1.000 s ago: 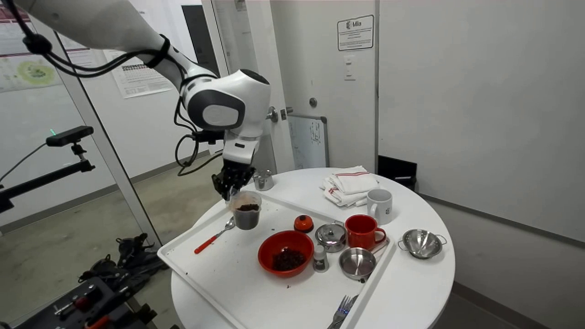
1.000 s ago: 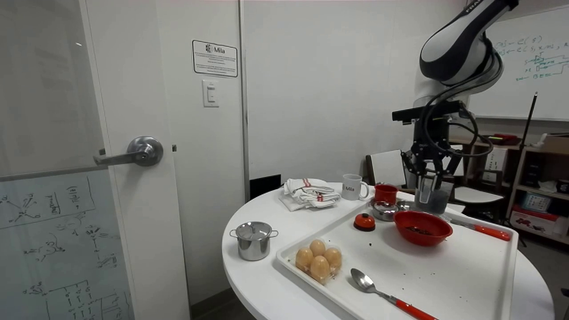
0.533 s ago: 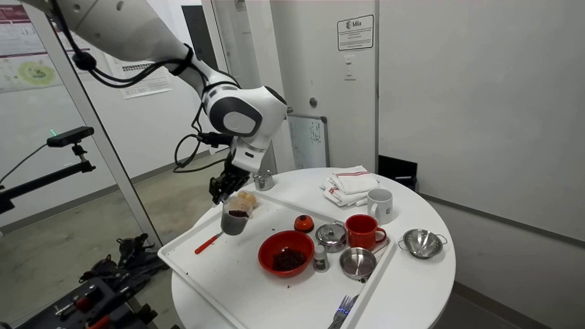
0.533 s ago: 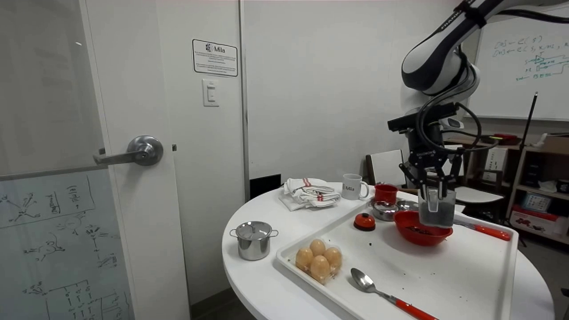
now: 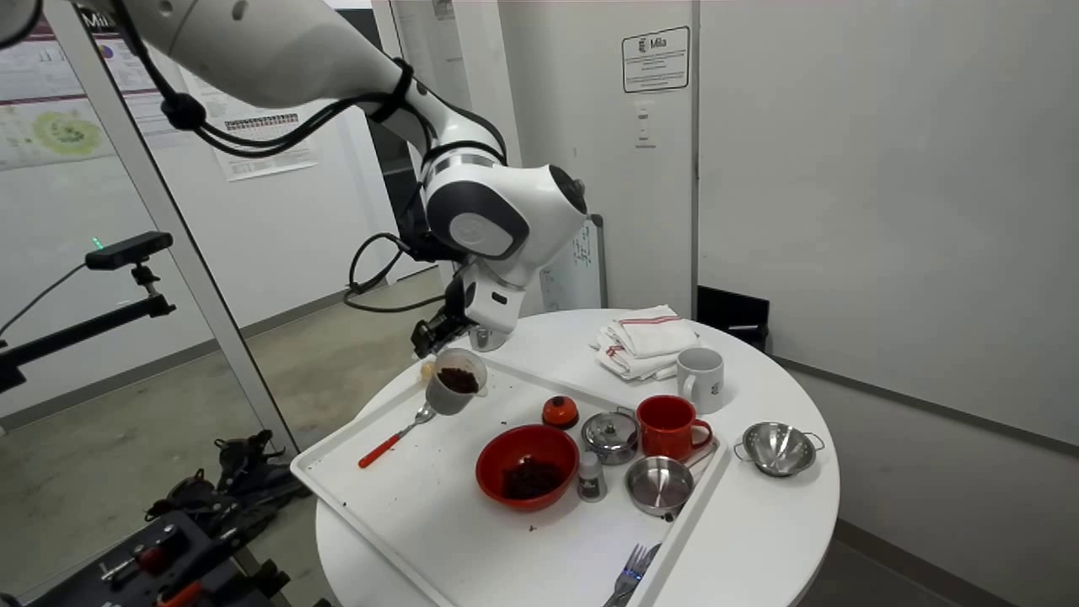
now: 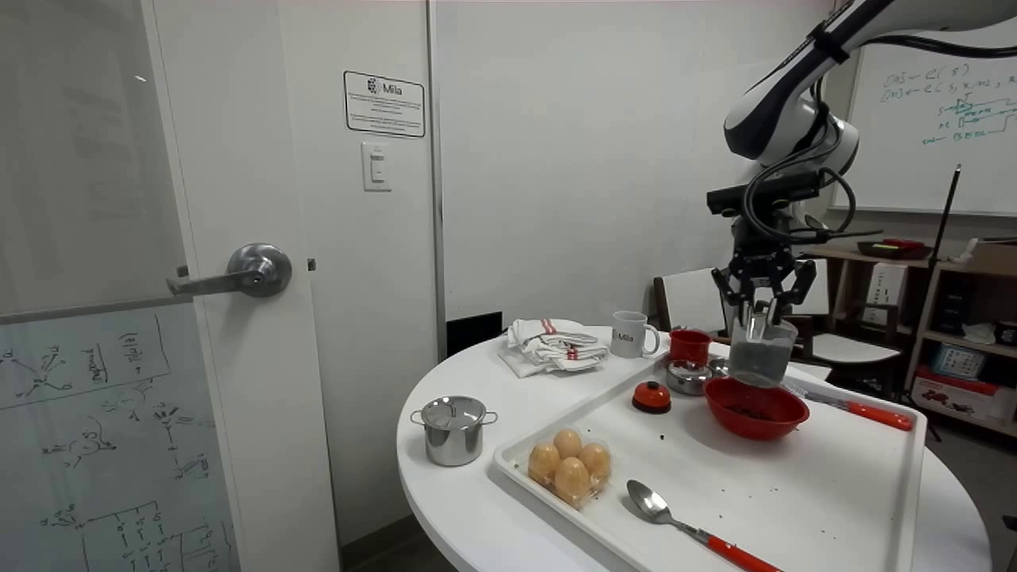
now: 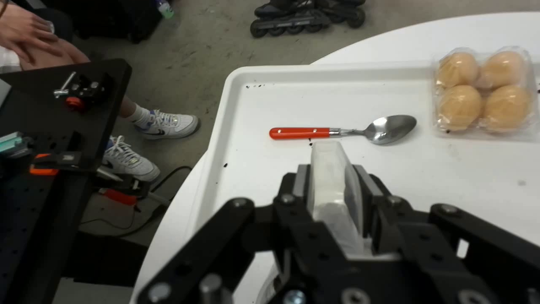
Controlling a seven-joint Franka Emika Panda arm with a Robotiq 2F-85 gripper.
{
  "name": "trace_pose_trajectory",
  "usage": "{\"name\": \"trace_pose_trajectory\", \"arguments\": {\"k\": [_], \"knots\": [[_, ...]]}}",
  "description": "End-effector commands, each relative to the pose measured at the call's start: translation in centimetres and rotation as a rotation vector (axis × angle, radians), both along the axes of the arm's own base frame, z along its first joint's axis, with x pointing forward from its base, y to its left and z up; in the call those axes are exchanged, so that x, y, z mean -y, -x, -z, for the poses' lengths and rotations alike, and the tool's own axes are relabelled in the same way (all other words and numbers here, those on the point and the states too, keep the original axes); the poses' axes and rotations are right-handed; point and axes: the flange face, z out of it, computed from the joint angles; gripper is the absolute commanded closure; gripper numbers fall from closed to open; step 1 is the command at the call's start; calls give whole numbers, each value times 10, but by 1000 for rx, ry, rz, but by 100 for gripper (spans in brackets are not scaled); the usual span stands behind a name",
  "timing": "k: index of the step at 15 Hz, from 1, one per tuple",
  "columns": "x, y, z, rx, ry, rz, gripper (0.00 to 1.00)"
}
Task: Pour some of the contents in the jug into the red bowl
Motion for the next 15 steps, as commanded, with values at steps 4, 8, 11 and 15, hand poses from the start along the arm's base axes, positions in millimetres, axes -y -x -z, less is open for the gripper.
{"name": "trace_pose_trajectory", "arguments": {"k": [4, 8, 11, 15], "knots": [[22, 5, -4, 135, -88, -31, 73], [20, 8, -5, 139, -162, -99, 90], [19, 13, -10, 105, -279, -123, 90], [36, 17, -19, 96, -389, -90, 90]]}}
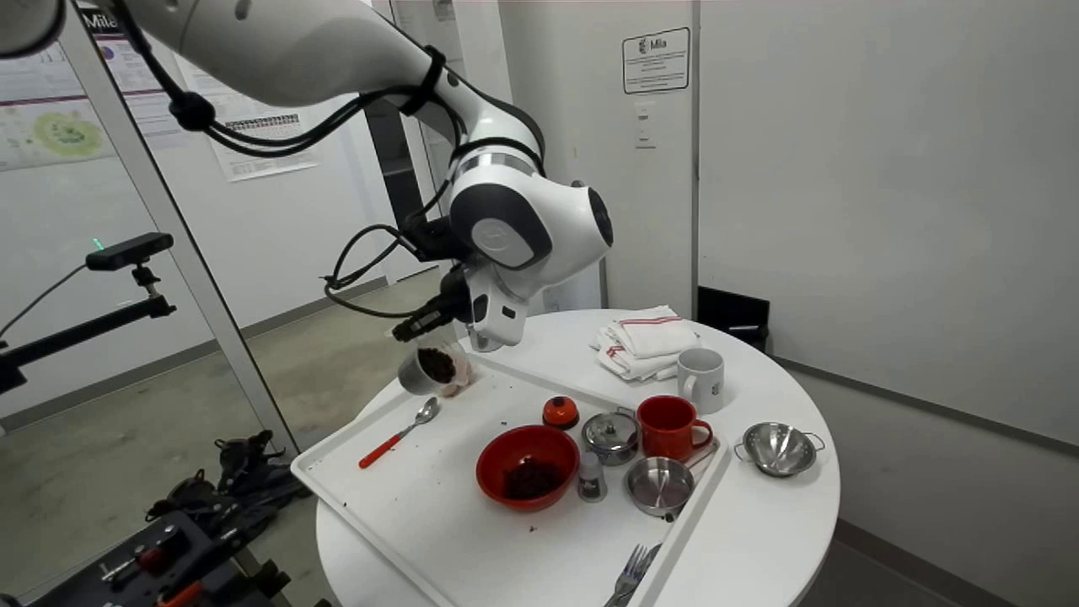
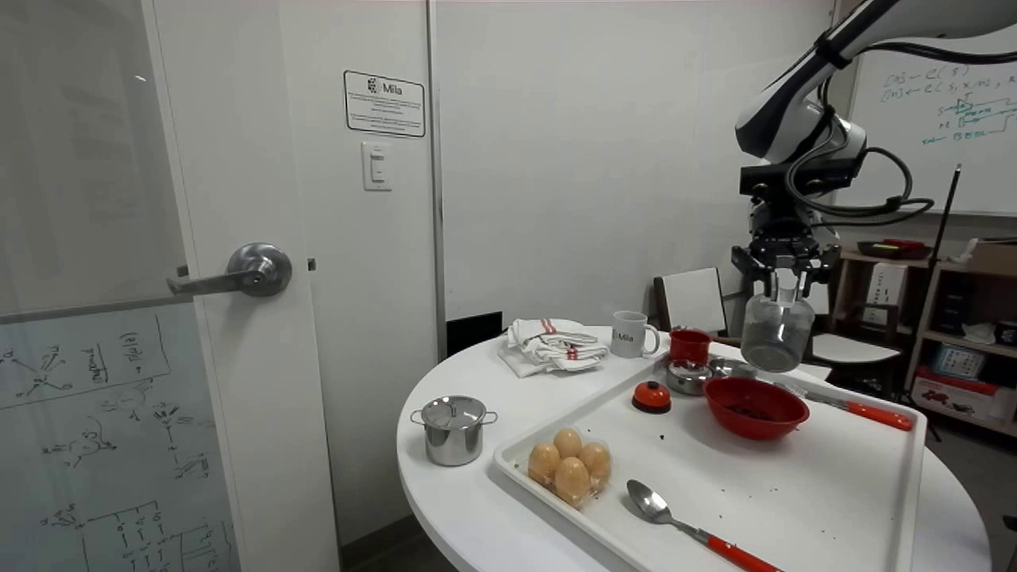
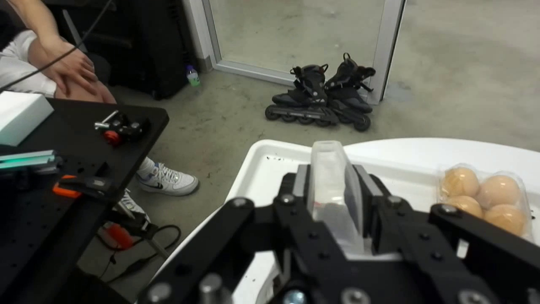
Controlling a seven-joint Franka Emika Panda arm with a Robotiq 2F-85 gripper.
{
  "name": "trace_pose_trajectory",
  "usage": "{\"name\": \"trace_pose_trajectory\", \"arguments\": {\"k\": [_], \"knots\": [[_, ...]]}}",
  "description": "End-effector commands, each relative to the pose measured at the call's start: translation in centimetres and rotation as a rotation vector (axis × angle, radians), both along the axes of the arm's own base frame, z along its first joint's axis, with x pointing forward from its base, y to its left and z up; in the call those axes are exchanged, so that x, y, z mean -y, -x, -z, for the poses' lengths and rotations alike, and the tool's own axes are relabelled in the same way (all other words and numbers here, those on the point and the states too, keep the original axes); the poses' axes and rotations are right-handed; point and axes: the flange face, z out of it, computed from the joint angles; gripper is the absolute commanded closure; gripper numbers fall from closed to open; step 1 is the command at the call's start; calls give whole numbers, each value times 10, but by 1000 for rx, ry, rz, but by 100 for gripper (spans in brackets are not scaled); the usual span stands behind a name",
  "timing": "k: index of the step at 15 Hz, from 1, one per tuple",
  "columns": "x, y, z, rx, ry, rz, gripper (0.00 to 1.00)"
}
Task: Pour some of the contents in the jug into the red bowl
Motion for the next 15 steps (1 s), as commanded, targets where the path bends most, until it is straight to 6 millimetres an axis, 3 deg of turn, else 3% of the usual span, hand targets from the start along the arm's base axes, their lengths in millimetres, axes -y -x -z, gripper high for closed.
{"name": "trace_pose_trajectory", "arguments": {"k": [1, 8, 15], "knots": [[26, -2, -11, 9, -112, 53, 90], [71, 2, -11, 7, -281, 206, 90], [86, 3, -3, -12, -392, 261, 90]]}}
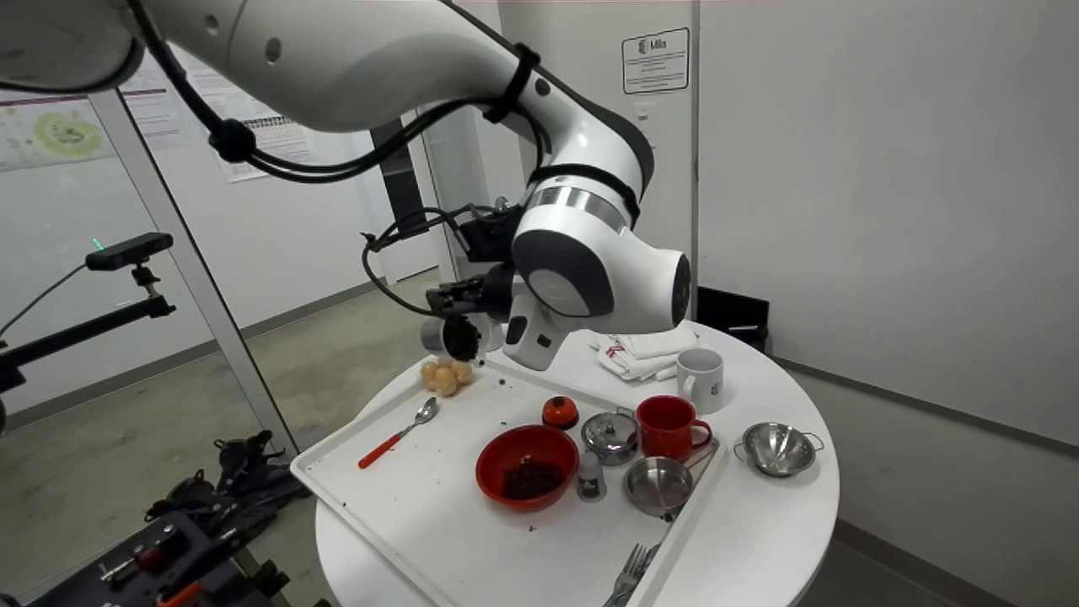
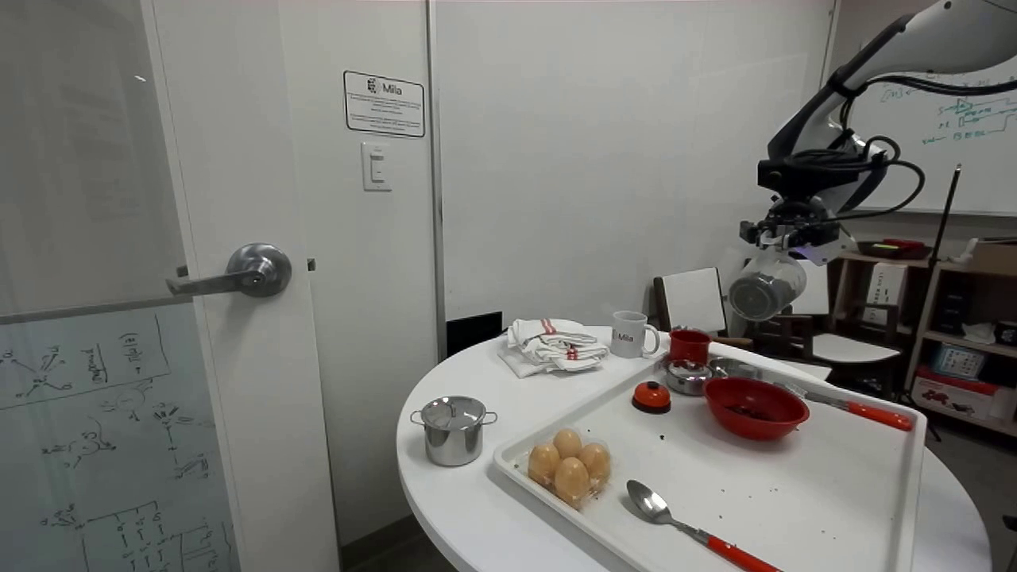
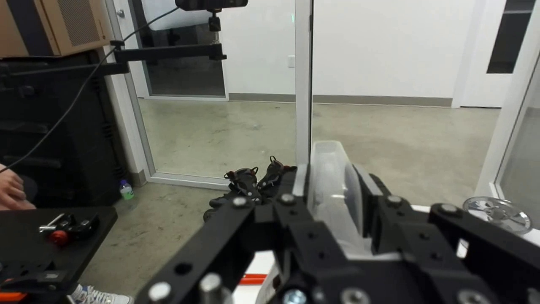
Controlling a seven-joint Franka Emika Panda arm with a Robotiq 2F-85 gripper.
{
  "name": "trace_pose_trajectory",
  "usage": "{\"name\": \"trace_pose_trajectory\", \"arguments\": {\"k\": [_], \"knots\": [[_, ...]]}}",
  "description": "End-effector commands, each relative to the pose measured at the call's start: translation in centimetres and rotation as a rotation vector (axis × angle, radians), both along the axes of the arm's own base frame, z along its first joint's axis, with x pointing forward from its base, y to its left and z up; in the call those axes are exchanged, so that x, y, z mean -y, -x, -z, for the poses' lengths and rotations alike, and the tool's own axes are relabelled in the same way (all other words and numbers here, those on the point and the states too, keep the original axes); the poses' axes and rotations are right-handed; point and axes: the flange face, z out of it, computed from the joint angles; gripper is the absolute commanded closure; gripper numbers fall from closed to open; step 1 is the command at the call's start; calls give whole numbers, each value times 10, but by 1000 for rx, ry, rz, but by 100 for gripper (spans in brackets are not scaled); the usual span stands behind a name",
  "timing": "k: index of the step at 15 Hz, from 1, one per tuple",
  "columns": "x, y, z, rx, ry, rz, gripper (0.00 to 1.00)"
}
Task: Pour some of the contents in the jug into the red bowl
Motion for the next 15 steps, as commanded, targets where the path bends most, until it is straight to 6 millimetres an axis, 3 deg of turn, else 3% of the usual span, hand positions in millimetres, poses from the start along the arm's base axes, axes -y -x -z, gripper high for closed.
{"name": "trace_pose_trajectory", "arguments": {"k": [1, 11, 15], "knots": [[7, -7, 1, -1, -65, 9, 90], [-9, -10, 1, -41, -109, -60, 90], [-14, -13, 3, -55, -21, -43, 90]]}}
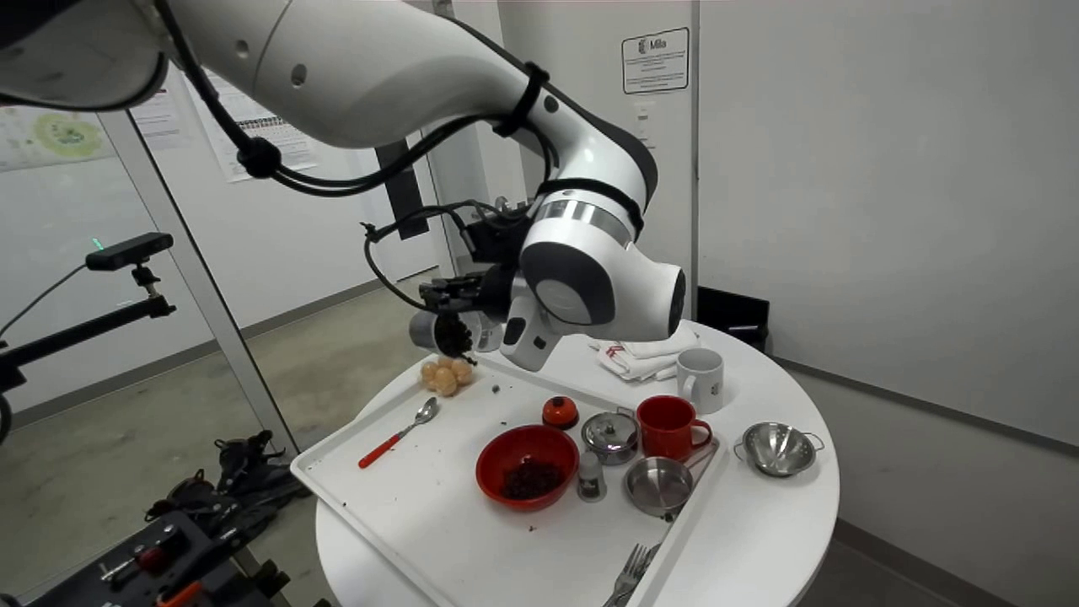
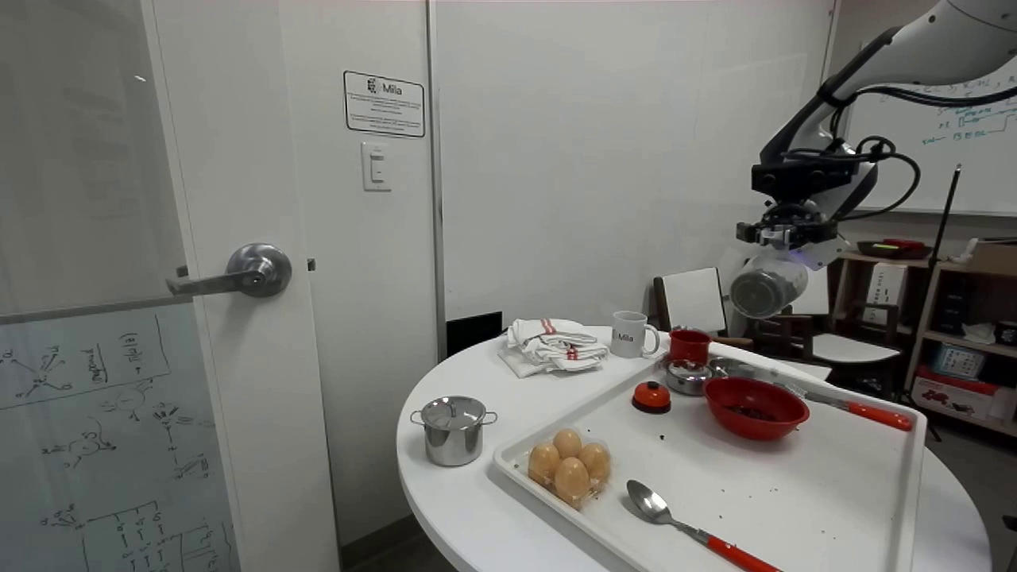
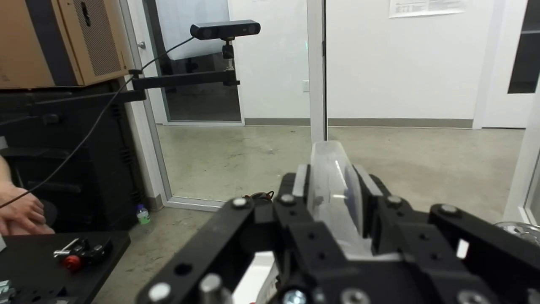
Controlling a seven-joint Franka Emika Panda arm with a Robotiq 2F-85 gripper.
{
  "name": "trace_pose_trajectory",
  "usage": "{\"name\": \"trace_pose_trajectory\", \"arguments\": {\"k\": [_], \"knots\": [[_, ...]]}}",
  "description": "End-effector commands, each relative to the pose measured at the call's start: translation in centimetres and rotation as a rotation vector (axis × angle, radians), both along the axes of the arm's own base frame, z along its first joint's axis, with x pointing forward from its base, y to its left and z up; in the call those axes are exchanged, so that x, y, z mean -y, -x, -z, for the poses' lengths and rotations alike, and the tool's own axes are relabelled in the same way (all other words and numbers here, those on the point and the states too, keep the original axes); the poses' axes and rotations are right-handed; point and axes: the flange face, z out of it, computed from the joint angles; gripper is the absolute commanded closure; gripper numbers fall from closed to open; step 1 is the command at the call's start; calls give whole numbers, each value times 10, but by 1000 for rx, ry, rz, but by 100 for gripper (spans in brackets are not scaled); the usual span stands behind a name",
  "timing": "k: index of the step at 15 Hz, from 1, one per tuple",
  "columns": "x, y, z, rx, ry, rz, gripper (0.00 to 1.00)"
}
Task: Pour some of the contents in the jug into the red bowl
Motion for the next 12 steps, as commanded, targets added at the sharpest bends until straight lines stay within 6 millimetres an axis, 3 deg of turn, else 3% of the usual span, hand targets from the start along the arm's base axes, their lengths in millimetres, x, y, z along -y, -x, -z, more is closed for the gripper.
{"name": "trace_pose_trajectory", "arguments": {"k": [1, 7, 12], "knots": [[-5, -10, -2, -23, 88, -1, 90], [-37, -28, 15, -78, 348, -53, 90], [-77, -46, 21, -63, 624, -85, 90]]}}
